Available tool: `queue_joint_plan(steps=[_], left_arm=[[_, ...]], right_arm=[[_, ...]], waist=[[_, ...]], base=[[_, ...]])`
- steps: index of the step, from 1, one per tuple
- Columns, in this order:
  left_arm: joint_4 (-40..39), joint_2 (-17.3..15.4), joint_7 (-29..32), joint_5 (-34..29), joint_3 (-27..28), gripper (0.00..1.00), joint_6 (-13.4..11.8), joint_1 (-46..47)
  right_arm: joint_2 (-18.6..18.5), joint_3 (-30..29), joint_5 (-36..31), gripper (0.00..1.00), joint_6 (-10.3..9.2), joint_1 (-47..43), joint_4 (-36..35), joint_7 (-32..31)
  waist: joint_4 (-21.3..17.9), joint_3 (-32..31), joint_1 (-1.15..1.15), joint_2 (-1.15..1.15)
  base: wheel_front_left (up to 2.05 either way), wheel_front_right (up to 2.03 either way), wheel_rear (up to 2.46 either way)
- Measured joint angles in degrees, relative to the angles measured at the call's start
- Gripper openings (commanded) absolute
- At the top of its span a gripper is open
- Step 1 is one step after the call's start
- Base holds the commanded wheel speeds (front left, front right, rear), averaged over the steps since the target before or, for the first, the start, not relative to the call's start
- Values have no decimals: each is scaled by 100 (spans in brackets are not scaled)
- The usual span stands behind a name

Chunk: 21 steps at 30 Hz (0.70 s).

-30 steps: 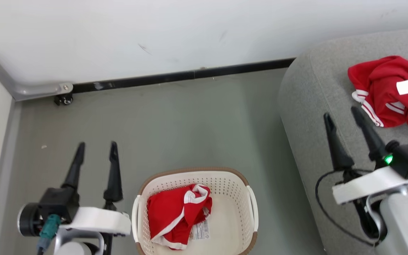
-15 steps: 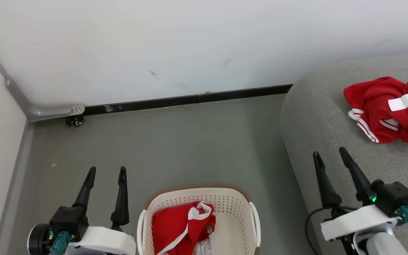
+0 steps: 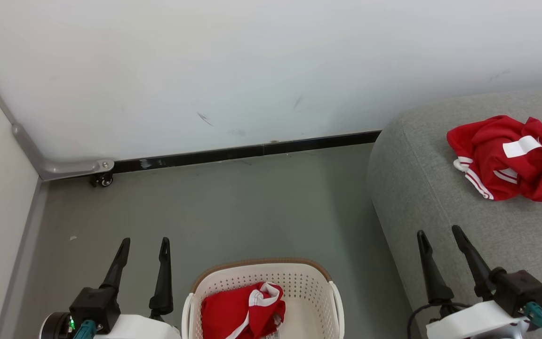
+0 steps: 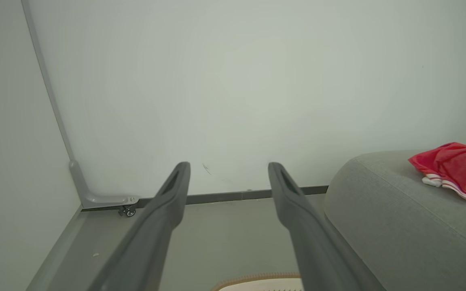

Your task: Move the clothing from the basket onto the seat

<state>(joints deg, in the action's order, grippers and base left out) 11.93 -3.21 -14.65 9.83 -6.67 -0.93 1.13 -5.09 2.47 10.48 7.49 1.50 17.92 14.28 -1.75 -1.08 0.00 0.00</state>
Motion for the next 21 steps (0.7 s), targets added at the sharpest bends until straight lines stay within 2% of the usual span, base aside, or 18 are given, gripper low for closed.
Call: queue_joint_plan(steps=[21], left_arm=[[-7, 5, 0, -52, -15, 100, -2, -207]], right_arm=[[155, -167, -153, 100, 0, -294, -100, -169]], waist=[[12, -152, 0, 0]], base=[[0, 0, 0]])
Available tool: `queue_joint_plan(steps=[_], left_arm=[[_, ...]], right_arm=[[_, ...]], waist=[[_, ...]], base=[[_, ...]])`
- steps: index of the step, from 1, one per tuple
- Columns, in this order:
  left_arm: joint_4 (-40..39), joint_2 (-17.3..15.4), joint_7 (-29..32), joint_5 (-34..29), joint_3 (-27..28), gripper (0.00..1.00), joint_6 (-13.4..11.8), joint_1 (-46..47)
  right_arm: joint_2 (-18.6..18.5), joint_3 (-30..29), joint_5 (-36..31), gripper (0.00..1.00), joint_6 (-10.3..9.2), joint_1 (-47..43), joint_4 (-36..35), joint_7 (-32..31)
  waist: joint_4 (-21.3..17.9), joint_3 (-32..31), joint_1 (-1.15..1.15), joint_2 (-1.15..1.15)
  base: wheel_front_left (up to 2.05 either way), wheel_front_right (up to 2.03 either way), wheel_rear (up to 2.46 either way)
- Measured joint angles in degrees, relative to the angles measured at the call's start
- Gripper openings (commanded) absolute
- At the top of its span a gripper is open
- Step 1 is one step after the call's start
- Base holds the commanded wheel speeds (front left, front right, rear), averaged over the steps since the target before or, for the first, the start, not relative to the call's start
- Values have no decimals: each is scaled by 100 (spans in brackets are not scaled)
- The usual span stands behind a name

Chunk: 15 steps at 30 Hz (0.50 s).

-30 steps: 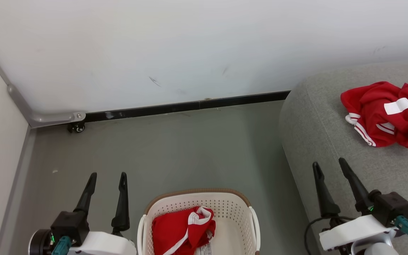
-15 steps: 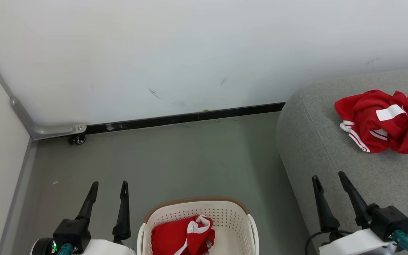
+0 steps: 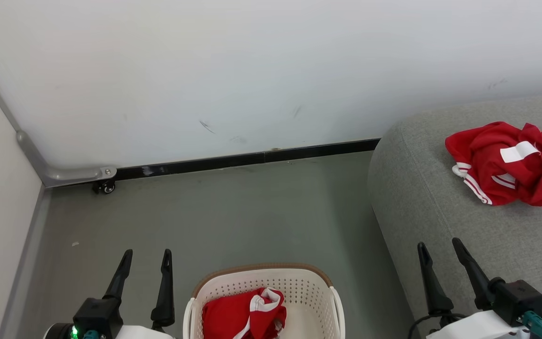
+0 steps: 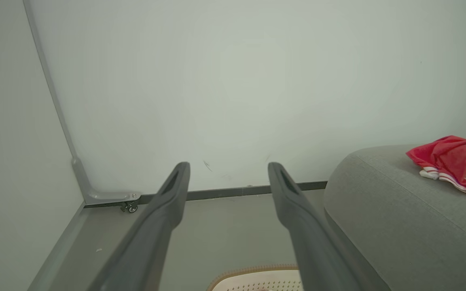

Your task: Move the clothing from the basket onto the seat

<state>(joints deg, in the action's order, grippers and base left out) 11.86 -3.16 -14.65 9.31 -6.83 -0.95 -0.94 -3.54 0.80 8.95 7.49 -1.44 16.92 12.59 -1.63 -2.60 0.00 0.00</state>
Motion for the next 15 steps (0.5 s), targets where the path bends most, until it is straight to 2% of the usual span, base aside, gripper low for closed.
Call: queue_joint_plan(steps=[15], left_arm=[[-43, 3, 0, -9, -35, 100, 0, 0]], right_arm=[[43, -19, -45, 100, 0, -11, -189, -232]], waist=[[66, 115, 0, 0]], base=[[0, 0, 0]])
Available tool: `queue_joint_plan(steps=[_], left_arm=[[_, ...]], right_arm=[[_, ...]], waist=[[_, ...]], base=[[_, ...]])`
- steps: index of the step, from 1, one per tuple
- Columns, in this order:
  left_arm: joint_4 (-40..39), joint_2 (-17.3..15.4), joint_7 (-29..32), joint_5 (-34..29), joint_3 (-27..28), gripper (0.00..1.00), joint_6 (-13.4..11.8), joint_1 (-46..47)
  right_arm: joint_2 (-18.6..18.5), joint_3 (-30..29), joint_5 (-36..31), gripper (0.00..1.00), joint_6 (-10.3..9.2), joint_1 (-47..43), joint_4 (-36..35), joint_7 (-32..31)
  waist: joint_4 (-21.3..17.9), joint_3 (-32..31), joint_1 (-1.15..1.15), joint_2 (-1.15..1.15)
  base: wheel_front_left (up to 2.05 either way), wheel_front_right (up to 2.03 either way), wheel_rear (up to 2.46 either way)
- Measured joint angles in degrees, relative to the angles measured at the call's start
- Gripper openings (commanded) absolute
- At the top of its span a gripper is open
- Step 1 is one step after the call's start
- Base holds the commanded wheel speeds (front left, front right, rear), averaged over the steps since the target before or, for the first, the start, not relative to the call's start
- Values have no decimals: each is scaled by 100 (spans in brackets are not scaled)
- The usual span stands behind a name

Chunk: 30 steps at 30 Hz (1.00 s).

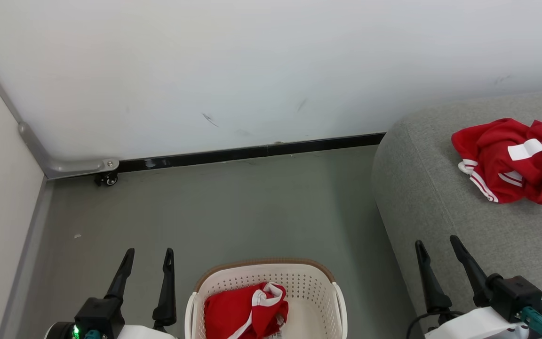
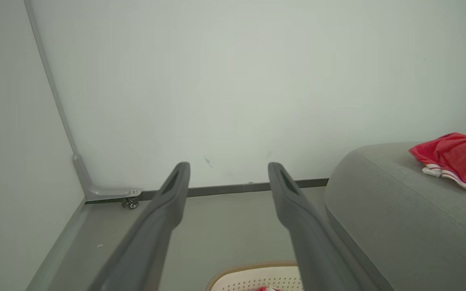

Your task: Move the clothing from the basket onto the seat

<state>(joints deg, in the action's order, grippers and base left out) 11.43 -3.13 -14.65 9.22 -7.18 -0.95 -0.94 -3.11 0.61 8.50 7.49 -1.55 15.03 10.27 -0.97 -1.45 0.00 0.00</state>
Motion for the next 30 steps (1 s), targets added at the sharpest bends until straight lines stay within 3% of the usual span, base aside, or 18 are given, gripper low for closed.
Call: queue_joint_plan(steps=[30], left_arm=[[130, -15, 0, -86, 26, 100, 3, 146]], right_arm=[[56, -49, -14, 100, 0, -115, -265, -129]], waist=[[-13, 251, 0, 0]], base=[[0, 0, 0]])
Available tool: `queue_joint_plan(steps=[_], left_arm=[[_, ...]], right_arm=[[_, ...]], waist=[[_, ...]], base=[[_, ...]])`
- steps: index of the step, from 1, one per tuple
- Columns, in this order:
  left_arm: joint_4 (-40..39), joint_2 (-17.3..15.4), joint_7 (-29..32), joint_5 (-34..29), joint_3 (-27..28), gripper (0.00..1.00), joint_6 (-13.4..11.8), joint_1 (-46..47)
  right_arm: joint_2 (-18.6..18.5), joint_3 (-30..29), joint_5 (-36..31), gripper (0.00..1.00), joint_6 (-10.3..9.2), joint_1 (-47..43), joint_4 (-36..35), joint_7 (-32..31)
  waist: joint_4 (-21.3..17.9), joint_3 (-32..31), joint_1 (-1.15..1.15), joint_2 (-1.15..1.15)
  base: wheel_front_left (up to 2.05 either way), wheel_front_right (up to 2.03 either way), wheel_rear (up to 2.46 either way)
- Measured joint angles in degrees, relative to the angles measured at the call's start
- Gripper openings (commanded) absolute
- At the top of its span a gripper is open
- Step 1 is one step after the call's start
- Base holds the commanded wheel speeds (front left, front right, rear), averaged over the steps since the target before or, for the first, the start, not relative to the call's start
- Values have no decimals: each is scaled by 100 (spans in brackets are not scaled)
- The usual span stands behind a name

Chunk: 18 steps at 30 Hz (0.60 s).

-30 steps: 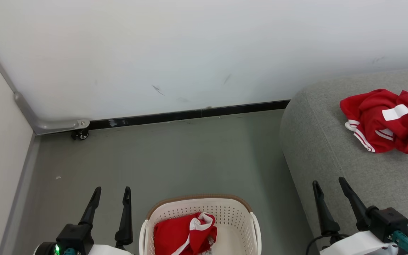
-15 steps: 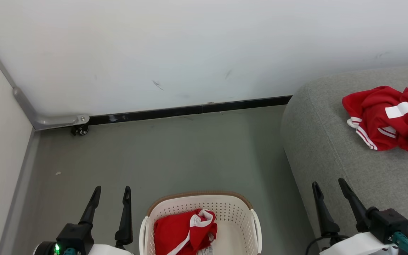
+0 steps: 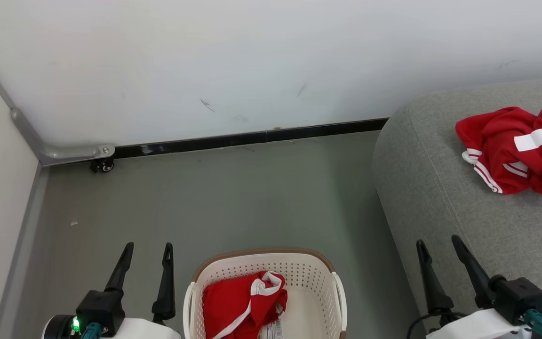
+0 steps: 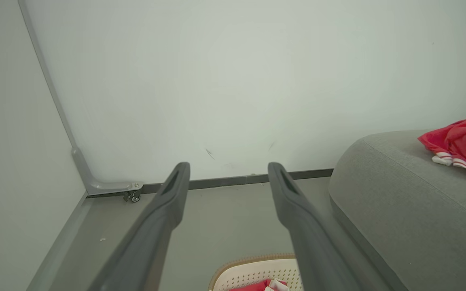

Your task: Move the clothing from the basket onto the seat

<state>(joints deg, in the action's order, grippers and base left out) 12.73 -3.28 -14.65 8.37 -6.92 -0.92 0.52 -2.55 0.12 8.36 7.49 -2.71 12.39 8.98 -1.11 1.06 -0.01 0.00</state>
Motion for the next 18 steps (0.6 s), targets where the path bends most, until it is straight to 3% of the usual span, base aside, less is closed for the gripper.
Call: queue_joint_plan(steps=[18], left_arm=[[769, -31, 0, -149, -353, 100, 345, 694]], right_arm=[[23, -486, -116, 100, 0, -82, -487, 1]], waist=[[-143, 555, 0, 0]], base=[[0, 0, 0]])
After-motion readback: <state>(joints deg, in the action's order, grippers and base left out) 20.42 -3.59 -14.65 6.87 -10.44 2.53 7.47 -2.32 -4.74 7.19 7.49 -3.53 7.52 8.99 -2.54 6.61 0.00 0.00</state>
